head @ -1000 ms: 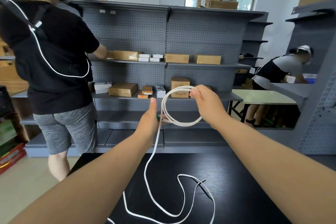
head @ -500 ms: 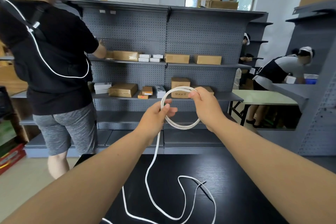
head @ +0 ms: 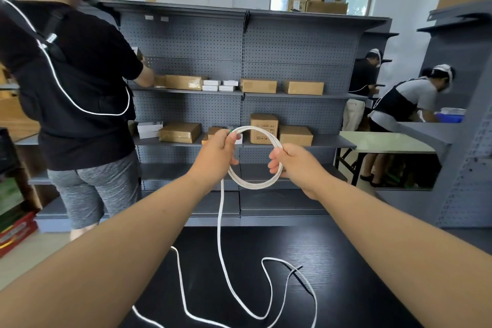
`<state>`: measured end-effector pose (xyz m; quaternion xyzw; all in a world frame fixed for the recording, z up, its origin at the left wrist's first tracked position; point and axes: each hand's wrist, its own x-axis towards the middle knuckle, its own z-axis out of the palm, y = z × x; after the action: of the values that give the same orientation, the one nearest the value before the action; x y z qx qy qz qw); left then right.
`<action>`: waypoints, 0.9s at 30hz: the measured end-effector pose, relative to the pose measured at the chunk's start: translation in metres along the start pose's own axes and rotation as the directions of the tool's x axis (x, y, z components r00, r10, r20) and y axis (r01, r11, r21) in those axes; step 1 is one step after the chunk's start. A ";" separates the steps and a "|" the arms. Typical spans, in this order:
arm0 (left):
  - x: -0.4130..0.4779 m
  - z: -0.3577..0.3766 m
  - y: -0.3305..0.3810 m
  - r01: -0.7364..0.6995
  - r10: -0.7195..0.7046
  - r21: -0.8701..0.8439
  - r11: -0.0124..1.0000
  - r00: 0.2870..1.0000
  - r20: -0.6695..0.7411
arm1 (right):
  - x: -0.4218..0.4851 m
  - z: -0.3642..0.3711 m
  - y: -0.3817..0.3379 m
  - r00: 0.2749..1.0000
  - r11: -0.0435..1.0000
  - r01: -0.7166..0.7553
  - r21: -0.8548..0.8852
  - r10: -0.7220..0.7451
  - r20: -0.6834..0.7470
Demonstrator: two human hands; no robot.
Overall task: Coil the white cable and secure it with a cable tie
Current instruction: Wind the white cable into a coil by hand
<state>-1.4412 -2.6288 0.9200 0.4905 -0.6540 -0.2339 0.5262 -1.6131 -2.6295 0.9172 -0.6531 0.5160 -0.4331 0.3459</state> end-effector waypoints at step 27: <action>0.001 -0.006 0.003 -0.058 0.041 0.074 0.996 0.977 0.211 | 0.007 -0.008 -0.013 0.965 0.893 0.259 -0.367 -0.258 0.053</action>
<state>-1.4367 -2.6270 0.9248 0.4674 -0.7267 -0.2449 0.4399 -1.6144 -2.6332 0.9336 -0.7700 0.4965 -0.3691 0.1562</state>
